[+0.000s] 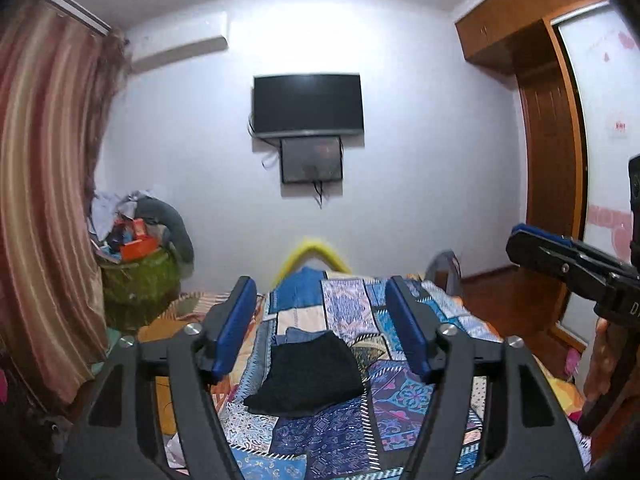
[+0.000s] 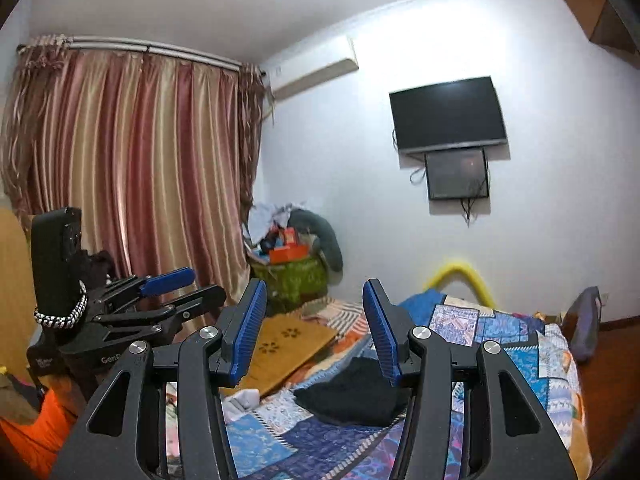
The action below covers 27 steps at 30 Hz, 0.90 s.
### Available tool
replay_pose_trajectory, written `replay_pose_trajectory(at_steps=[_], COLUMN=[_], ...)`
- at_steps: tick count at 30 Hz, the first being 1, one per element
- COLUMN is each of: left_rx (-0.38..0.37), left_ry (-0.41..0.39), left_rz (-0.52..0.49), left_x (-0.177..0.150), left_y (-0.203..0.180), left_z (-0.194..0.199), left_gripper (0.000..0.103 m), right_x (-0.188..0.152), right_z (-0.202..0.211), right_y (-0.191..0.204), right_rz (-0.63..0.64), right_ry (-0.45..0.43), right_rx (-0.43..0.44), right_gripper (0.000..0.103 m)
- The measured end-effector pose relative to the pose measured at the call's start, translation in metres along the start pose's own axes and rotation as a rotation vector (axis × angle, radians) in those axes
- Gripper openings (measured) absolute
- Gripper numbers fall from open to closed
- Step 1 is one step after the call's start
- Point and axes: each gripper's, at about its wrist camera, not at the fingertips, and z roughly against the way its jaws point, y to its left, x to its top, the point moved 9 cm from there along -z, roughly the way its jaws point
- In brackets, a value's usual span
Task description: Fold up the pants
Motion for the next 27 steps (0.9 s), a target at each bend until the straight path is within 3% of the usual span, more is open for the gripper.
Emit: replay_pose_trajectory(at_steps=[5, 8, 17, 27], left_rx=[0.008, 0.015, 0.008, 0.017], left_ry=[-0.035, -0.049, -0.043, -0.037], left_rz=[0.009, 0.013, 0.03, 0.031], left_x=[-0.003, -0.004, -0.013, -0.022], left_y=[-0.003, -0.003, -0.001, -0.002], left_z=[0.028, 0.038, 0.053, 0.047], left_gripper=[0.098, 0.102, 0.103, 0.103], right_x=[-0.012, -0.015, -0.018, -0.022], right_z=[0.008, 0.01, 0.019, 0.02], right_y=[0.004, 0.008, 0.007, 0.003], right_rz=[-0.013, -0.005, 0.005, 0.002], right_ry=[-0.022, -0.011, -0.009, -0.001], right_rx=[-0.059, -0.094, -0.152, -0.162], right_gripper=[0.066, 0.077, 0.099, 0.101])
